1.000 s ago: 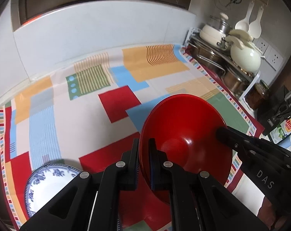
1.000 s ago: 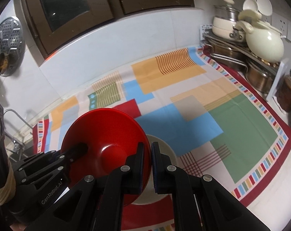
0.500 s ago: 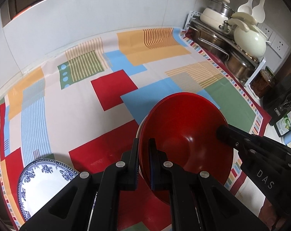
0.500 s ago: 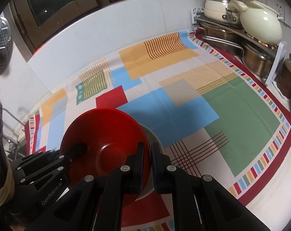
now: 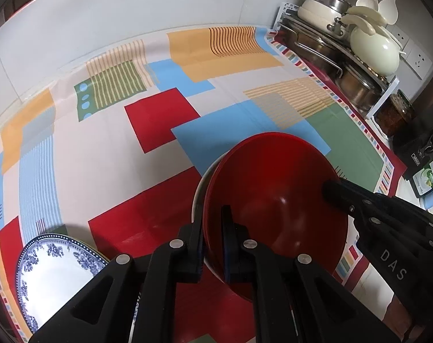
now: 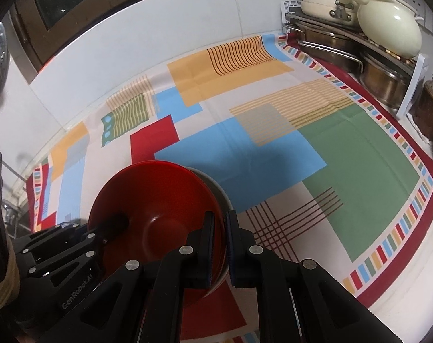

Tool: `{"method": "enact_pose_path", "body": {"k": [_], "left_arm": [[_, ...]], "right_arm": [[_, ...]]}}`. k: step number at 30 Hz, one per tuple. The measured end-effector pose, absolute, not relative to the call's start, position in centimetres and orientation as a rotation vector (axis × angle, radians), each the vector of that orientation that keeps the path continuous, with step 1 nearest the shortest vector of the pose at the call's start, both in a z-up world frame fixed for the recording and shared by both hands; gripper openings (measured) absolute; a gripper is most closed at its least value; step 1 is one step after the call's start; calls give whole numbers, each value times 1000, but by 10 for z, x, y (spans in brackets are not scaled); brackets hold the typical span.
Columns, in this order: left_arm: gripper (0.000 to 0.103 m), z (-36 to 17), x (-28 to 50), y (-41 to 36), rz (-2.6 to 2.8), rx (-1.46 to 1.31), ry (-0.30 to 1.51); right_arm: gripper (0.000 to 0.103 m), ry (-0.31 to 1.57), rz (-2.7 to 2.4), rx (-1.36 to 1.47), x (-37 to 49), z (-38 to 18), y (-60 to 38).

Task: Organize plates and bowls
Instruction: 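Lower the red bowl into the white bowl and open both tools, then close both tools on the rim of the stacked bowls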

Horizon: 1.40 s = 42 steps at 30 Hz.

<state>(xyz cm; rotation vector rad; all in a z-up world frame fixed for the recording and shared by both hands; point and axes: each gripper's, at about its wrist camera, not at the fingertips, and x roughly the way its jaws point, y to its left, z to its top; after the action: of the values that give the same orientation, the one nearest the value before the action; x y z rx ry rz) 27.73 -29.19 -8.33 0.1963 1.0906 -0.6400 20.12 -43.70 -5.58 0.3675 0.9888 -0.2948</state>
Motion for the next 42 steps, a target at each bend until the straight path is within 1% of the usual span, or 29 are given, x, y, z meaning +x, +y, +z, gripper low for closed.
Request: {"method": "enact_pose_path", "body": {"k": [1, 8, 9, 12, 14, 16, 20, 22, 23, 25, 28, 33, 42], "left_arm": [[13, -84, 278, -292, -645, 196, 1094], [27, -75, 276, -294, -676, 193, 1069], [32, -72, 275, -294, -672, 199, 1056], [38, -63, 273, -291, -654, 209, 1008], [41, -59, 274, -288, -661, 197, 1003], [42, -54, 273, -285, -660, 189, 993], [47, -47, 271, -281, -659, 170, 985], [49, -44, 270, -277, -651, 162, 976], [52, -43, 270, -276, -644, 159, 971], [58, -42, 270, -272, -624, 153, 964], [63, -43, 271, -269, -602, 150, 966], [71, -54, 272, -264, -540, 167, 979], [72, -81, 276, -268, -518, 158, 1078]], "right_arm": [[12, 988, -295, 364, 202, -56, -437], [12, 982, -300, 318, 202, -55, -435], [13, 973, -297, 309, 201, -54, -434], [19, 955, -281, 295, 200, -49, -432], [22, 943, -282, 284, 199, -46, -430], [32, 929, -288, 267, 198, -42, -428], [40, 899, -290, 243, 195, -33, -424], [46, 889, -284, 240, 193, -29, -422], [47, 886, -285, 239, 192, -27, -422], [53, 874, -289, 239, 190, -24, -423], [59, 869, -307, 245, 189, -23, -426], [61, 884, -327, 276, 188, -31, -435], [61, 973, -319, 349, 190, -63, -448]]}}
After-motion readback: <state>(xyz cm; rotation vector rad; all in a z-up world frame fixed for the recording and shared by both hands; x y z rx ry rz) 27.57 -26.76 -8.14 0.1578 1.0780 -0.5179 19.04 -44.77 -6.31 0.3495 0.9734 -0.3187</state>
